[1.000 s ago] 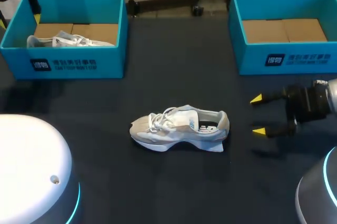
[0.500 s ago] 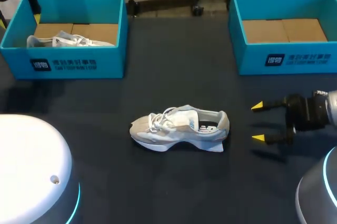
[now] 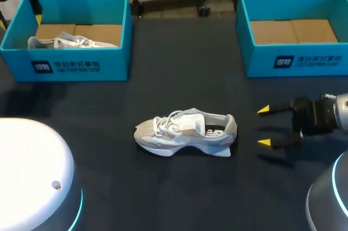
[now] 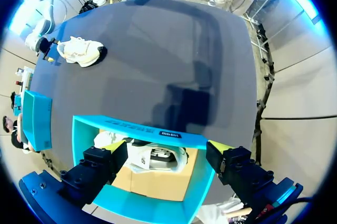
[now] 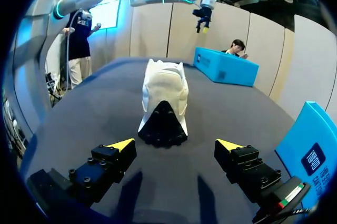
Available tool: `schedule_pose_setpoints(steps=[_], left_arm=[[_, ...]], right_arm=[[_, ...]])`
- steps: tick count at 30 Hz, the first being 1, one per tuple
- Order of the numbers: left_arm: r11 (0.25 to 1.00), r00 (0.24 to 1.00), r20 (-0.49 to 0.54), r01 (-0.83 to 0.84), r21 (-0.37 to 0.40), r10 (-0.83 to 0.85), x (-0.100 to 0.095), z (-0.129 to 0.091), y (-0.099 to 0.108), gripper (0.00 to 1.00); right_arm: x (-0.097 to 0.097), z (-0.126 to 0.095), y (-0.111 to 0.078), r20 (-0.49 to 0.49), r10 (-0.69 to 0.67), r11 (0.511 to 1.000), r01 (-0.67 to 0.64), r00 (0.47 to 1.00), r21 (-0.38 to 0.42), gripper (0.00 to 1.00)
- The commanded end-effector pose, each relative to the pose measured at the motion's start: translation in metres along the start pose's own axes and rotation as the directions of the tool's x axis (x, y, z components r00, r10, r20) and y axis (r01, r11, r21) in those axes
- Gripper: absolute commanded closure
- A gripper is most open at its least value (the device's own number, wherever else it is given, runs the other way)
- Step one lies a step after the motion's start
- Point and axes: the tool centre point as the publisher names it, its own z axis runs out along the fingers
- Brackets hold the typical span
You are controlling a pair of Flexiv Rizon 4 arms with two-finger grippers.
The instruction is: Take the shoe out of the shoebox, open the shoe tongue, remove and reinsert the insole, then place the shoe into the shoebox
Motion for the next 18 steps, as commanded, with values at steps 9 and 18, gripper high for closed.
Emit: schedule_pose_setpoints(steps=[9,18], left_arm=[[1.0,1.0,-0.002,0.0,-0.004,0.0,0.0,0.0,-0.001,0.0],[1.0,1.0,-0.002,0.0,-0.004,0.0,0.0,0.0,-0.001,0.0]], right_arm=[[0.005,0.027,0.008,0.065,0.045,0.998,-0.048,0.997,0.042,0.0],[0.01,0.046,0.014,0.078,0.077,0.995,-0.081,0.994,0.052,0.0]])
